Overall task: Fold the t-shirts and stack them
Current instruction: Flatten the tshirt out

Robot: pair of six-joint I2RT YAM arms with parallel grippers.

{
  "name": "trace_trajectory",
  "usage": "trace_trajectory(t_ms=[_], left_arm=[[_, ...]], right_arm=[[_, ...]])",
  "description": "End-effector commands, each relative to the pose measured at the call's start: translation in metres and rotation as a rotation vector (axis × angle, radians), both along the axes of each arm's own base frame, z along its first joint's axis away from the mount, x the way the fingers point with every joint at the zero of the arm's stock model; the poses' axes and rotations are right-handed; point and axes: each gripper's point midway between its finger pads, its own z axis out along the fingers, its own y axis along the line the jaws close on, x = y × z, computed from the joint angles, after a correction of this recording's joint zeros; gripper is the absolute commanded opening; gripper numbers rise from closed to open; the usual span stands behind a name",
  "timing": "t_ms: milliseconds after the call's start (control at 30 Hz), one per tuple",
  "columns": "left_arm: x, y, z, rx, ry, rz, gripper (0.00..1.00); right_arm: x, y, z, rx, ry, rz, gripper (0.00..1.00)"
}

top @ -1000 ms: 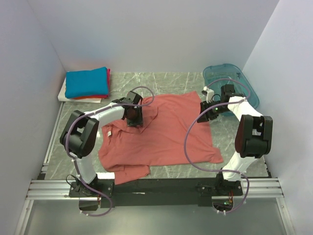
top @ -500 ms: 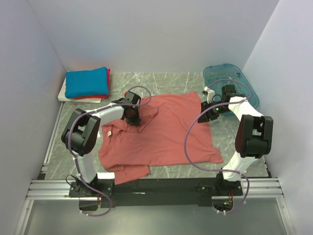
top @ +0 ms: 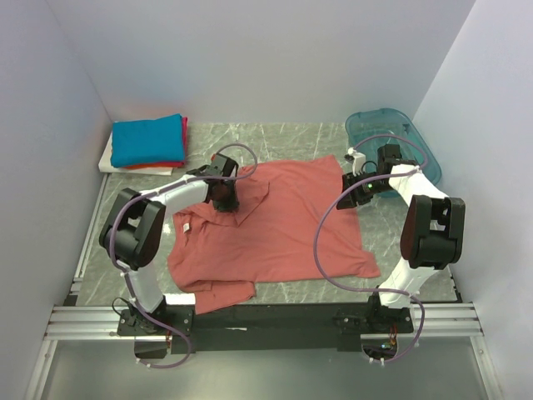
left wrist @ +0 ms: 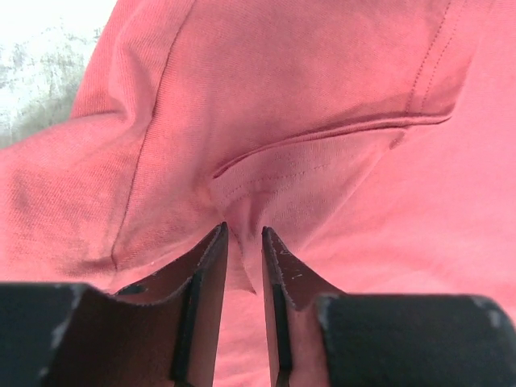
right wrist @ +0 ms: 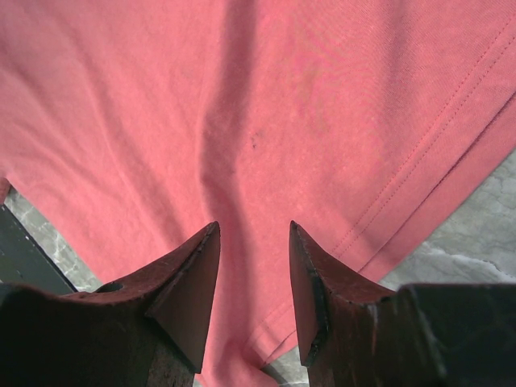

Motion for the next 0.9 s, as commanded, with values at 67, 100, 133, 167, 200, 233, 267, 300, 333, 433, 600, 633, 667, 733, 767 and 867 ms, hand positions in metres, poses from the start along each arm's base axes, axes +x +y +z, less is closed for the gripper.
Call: trace_trajectory(t_ms=[67, 100, 133, 167, 200, 233, 267, 300, 333, 433, 600, 633, 667, 733, 767, 867], left_arm=[[0.013, -0.001, 0.008, -0.027, -0.020, -0.021, 0.31], [0.013, -0.003, 0.005, -0.029, -0.007, -0.027, 0.31], [0.013, -0.003, 0.003, -0.025, -0.001, -0.030, 0.32], [0.013, -0.002, 0.001, -0.022, 0.006, -0.029, 0.32], [0.013, -0.002, -0.002, -0.018, 0.013, -0.030, 0.32], [0.014, -0.003, -0.002, -0.018, 0.013, -0.030, 0.32], [0.015, -0.003, -0.003, -0.017, 0.012, -0.029, 0.32], [0.015, -0.003, -0.004, -0.017, 0.012, -0.029, 0.32], [0.016, -0.003, -0.004, -0.018, 0.011, -0.028, 0.32], [0.017, -0.005, 0.000, -0.034, 0.000, -0.028, 0.29], [0.019, -0.007, 0.010, -0.045, -0.018, -0.030, 0.16], [0.019, -0.007, 0.011, -0.045, -0.020, -0.031, 0.12], [0.021, -0.006, 0.012, -0.042, -0.025, -0.029, 0.08], [0.020, -0.006, 0.013, -0.037, -0.025, -0.031, 0.06], [0.021, -0.005, 0.013, -0.036, -0.026, -0.030, 0.01], [0.022, -0.005, 0.015, -0.037, -0.036, -0.027, 0.01]], right_arm=[[0.001, 0.000, 0.015, 0.016, -0.039, 0.008, 0.47], [0.001, 0.000, 0.015, 0.016, -0.040, 0.009, 0.47], [0.001, 0.000, 0.015, 0.014, -0.041, 0.008, 0.47], [0.001, 0.000, 0.015, 0.014, -0.043, 0.010, 0.47], [0.001, 0.000, 0.014, 0.014, -0.039, 0.008, 0.47], [0.001, 0.000, 0.014, 0.014, -0.040, 0.010, 0.47], [0.001, 0.001, 0.014, 0.018, -0.037, 0.009, 0.47], [0.001, 0.001, 0.014, 0.018, -0.039, 0.009, 0.47], [0.001, 0.001, 0.014, 0.019, -0.037, 0.009, 0.47], [0.002, 0.001, 0.014, 0.017, -0.038, 0.010, 0.47], [0.001, 0.000, 0.012, 0.018, -0.033, 0.010, 0.47], [0.001, 0.001, 0.012, 0.018, -0.033, 0.011, 0.47], [0.001, 0.001, 0.011, 0.018, -0.033, 0.011, 0.47], [0.001, 0.000, 0.010, 0.018, -0.030, 0.010, 0.47], [0.000, 0.001, 0.010, 0.018, -0.029, 0.012, 0.47], [-0.001, 0.000, 0.010, 0.016, -0.030, 0.012, 0.47]])
